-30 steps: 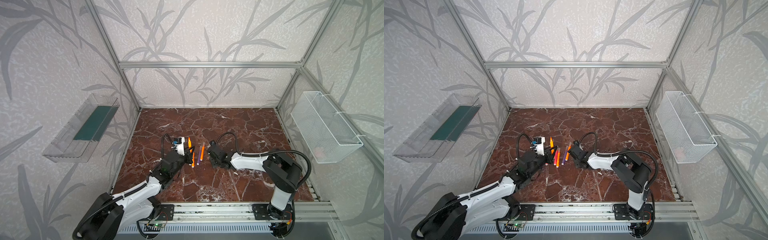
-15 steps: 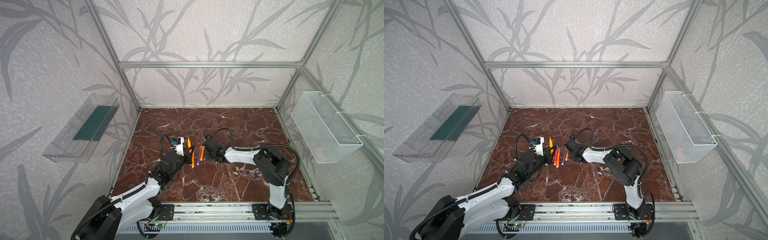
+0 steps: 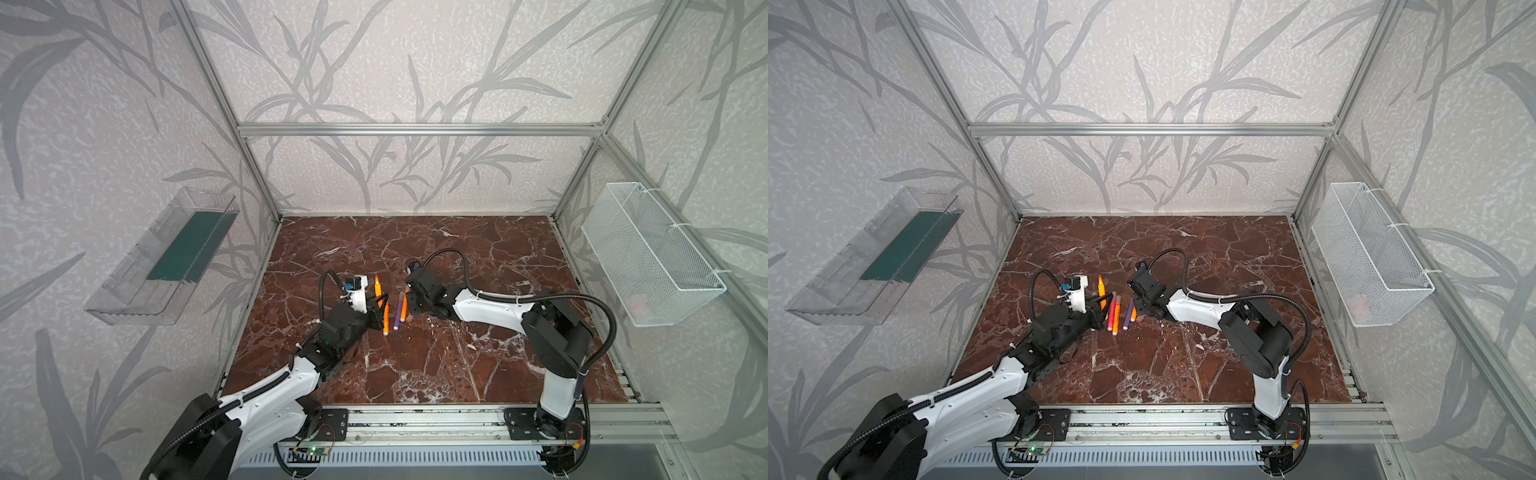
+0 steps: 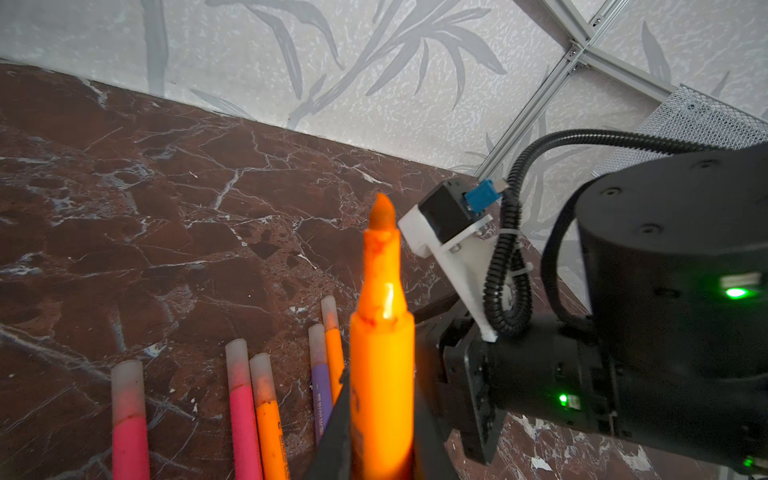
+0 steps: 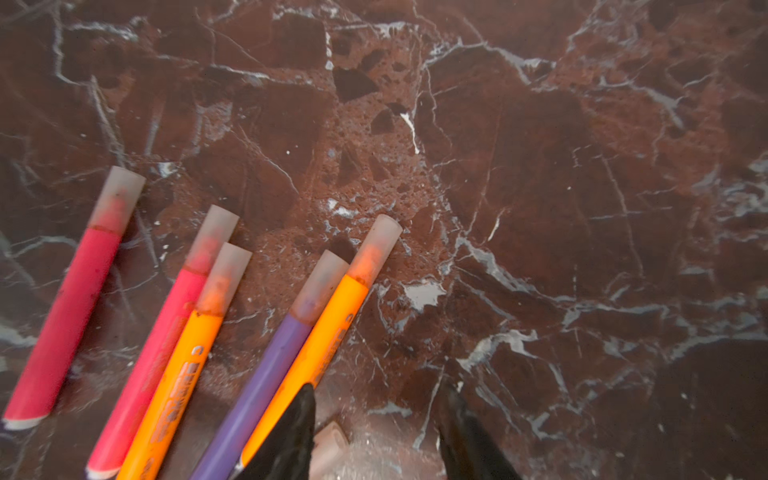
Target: Insert the pens into the pen caps
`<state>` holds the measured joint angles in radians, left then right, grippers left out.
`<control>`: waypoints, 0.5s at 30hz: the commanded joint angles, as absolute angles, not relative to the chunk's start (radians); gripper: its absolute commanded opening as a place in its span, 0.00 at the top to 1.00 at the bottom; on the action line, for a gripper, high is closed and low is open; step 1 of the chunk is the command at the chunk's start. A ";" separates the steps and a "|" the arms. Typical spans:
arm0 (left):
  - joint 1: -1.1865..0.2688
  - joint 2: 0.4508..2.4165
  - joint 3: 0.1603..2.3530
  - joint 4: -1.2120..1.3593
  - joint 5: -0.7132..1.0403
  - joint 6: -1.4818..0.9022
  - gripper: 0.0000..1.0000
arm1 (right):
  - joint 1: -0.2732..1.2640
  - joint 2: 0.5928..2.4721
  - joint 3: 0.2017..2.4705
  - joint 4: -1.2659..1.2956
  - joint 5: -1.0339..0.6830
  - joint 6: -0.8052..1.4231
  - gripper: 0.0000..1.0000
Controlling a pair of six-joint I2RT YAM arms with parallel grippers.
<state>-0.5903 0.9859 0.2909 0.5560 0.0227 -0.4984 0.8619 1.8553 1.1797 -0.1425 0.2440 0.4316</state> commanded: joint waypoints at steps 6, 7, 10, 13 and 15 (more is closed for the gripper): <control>-0.584 0.969 0.283 0.568 0.045 -0.502 1.00 | 0.887 1.853 1.118 -0.140 0.219 0.493 0.51; -0.584 0.968 0.282 0.567 0.045 -0.502 1.00 | 0.887 1.862 1.117 -0.139 0.209 0.495 0.51; -0.584 0.964 0.281 0.568 0.046 -0.503 1.00 | 0.893 1.887 1.132 -0.151 0.199 0.494 0.51; -0.584 0.962 0.281 0.565 0.047 -0.502 1.00 | 0.900 1.892 1.128 -0.147 0.196 0.497 0.51; -0.584 0.959 0.281 0.564 0.046 -0.503 1.00 | 0.903 1.894 1.126 -0.146 0.199 0.500 0.51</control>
